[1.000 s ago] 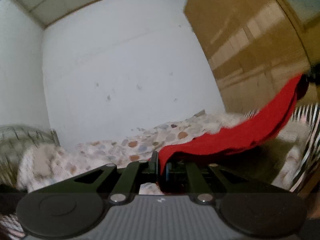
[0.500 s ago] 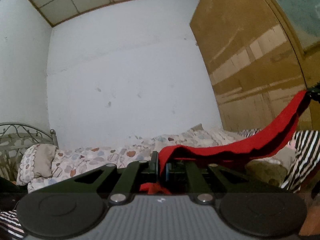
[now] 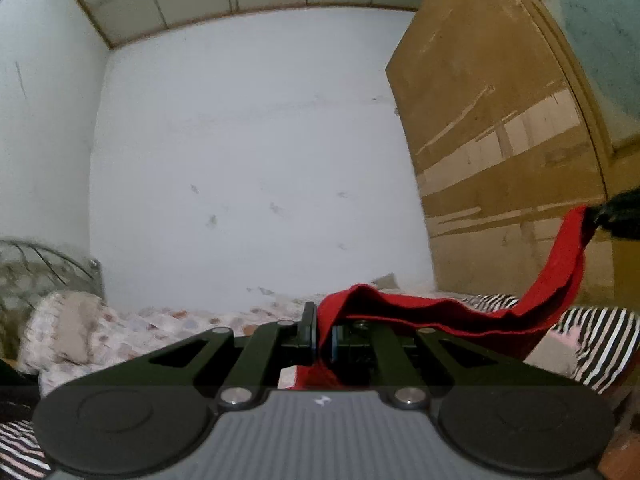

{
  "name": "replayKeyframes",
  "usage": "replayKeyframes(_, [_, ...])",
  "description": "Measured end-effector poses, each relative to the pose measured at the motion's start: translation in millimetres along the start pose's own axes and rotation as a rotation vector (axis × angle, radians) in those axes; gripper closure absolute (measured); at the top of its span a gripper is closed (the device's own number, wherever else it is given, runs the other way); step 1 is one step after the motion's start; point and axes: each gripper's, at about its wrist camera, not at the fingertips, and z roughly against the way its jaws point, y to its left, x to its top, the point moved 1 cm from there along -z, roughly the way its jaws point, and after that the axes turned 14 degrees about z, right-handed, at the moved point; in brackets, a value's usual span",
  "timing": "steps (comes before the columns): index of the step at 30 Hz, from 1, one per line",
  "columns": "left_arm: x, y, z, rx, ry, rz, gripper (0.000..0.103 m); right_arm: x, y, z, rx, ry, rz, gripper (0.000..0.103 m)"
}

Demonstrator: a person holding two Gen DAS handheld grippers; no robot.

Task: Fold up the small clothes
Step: 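Lift the red sweater with both tools and fold it over onto itself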

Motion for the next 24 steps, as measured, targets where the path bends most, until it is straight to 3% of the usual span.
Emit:
replayKeyframes(4, [19, 16, -47, -0.017, 0.03, -0.022, 0.097, 7, -25, -55, 0.029, 0.024, -0.061, 0.101])
replayKeyframes(7, [30, 31, -95, -0.006, 0.094, -0.02, 0.096, 12, -41, -102, 0.047, 0.056, -0.086, 0.101])
replayKeyframes(11, [34, 61, -166, 0.004, 0.21, 0.075, 0.096, 5, -55, -176, 0.062, 0.136, -0.143, 0.101])
replayKeyframes(17, [10, 101, -263, 0.032, 0.359, 0.151, 0.096, -26, -44, -281, 0.065, 0.248, -0.125, 0.101])
replayKeyframes(24, [-45, 127, -341, 0.083, 0.507, 0.166, 0.096, -78, -18, -390, 0.09, 0.396, -0.098, 0.101])
